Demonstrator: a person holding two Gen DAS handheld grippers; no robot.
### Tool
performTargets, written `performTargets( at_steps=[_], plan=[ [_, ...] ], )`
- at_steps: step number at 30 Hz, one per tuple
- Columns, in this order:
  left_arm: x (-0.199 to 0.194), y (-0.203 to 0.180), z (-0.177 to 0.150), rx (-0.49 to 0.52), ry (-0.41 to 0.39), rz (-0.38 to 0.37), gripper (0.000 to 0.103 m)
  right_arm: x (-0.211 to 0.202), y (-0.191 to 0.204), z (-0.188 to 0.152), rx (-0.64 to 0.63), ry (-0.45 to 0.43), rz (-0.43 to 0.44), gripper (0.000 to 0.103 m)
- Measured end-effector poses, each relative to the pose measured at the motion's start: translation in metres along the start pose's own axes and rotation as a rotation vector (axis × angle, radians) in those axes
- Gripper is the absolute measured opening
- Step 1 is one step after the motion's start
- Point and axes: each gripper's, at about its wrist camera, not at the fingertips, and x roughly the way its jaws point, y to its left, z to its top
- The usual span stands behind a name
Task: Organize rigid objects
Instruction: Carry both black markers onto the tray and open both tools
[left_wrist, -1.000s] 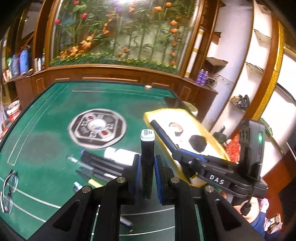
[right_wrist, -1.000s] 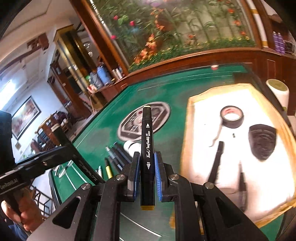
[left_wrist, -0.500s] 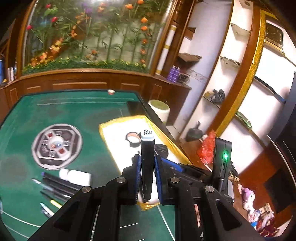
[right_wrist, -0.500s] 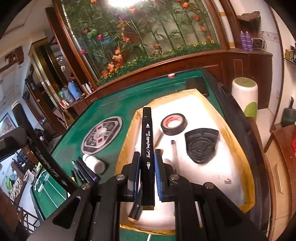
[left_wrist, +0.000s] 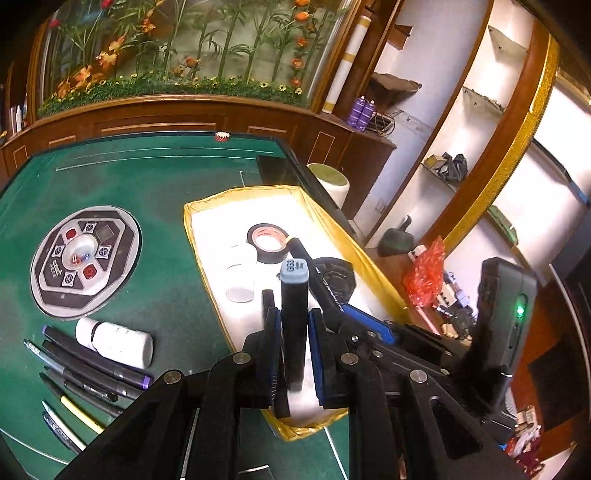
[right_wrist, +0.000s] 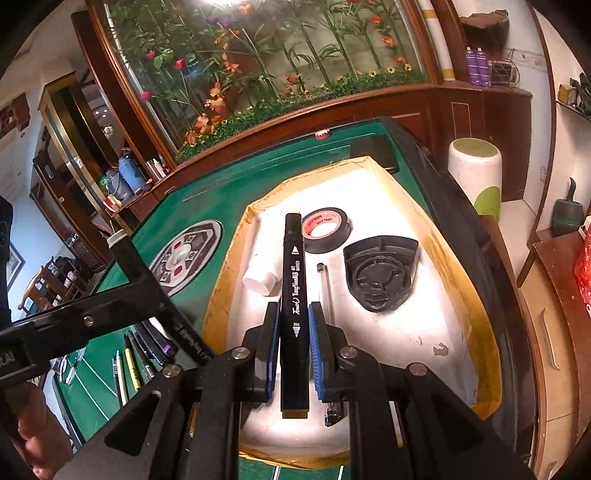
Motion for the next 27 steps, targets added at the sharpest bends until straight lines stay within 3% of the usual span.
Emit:
performTargets(
  at_steps=[14,27],
  plan=[
    [0.028,-0.001,0.008,-0.004,-0.016,-0.015,0.015,0.012,-0.007,-0.003,0.023,0.055,-0.057,0.014],
    [0.077,0.017,0.000,-0.064,0.069,-0.012,0.015,0.022,-0.006,-0.005,0.013,0.090,-0.098,0.014]
  ],
)
